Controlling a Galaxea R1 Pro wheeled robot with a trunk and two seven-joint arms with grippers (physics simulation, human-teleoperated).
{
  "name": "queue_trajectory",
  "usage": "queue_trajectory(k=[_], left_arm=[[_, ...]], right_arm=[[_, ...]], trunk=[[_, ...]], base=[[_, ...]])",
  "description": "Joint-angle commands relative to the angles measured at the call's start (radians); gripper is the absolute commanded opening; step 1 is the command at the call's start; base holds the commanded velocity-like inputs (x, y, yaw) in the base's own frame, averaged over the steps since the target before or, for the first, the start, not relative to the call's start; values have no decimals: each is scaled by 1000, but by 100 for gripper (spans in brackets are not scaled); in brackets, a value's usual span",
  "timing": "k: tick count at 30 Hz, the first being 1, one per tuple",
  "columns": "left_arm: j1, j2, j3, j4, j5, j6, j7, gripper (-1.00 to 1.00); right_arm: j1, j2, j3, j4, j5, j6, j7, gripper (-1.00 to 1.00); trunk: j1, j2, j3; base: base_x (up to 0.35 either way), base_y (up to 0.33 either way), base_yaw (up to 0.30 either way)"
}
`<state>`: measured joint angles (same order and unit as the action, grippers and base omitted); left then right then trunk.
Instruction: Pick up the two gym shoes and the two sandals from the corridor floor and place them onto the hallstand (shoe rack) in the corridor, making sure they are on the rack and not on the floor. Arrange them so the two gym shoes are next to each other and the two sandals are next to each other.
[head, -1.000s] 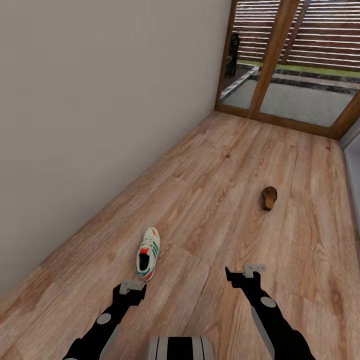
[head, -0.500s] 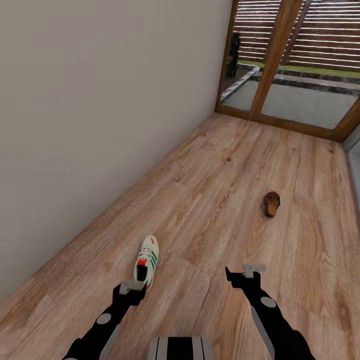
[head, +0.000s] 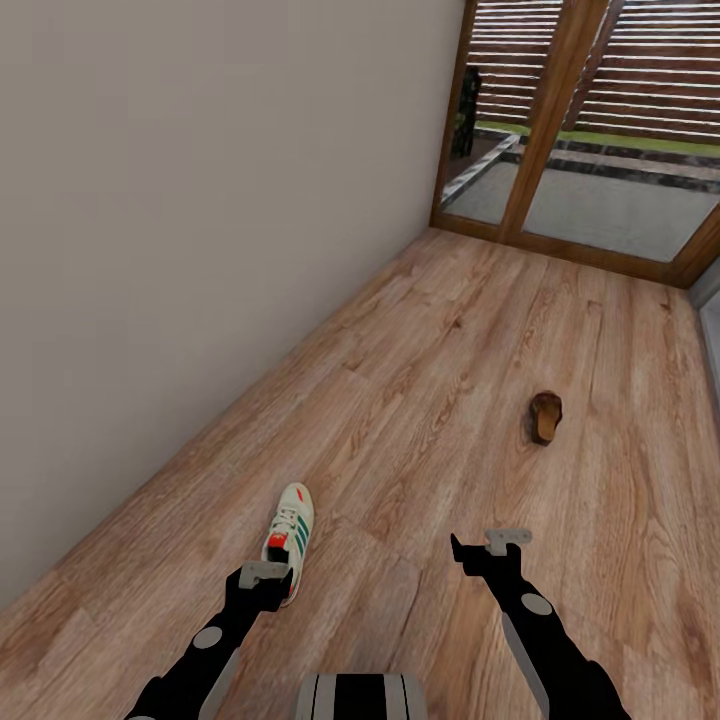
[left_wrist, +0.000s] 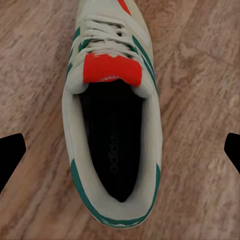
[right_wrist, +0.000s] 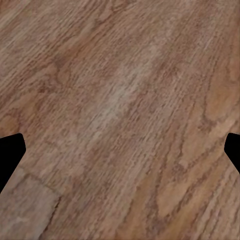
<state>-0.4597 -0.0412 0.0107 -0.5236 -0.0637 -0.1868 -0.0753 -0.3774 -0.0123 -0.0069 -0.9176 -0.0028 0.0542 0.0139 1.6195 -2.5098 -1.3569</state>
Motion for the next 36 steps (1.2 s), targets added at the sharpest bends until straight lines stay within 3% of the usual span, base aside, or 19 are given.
queue_trajectory(k=[1, 9, 23, 32, 36], left_arm=[[0, 0, 2, 1, -7, -3, -1, 100], [0, 0, 2, 1, -7, -3, -1, 100], [0, 0, 3, 1, -7, -3, -1, 100], [0, 0, 3, 1, -7, -3, -1, 100], [0, 0, 3, 1, -7, -3, -1, 100]], right_arm=[[0, 0, -1, -2, 0, 6, 1, 100], [0, 0, -1, -2, 0, 6, 1, 100], [0, 0, -1, -2, 0, 6, 1, 100], [0, 0, -1, -2, 0, 6, 1, 100], [0, 0, -1, -2, 0, 6, 1, 100]], trunk=[[0, 0, -1], [0, 0, -7], [6, -4, -83], [6, -4, -89], [8, -4, -109]], base=[[5, -1, 0], [1, 0, 0], [0, 0, 0], [0, 0, 0], [0, 0, 0]])
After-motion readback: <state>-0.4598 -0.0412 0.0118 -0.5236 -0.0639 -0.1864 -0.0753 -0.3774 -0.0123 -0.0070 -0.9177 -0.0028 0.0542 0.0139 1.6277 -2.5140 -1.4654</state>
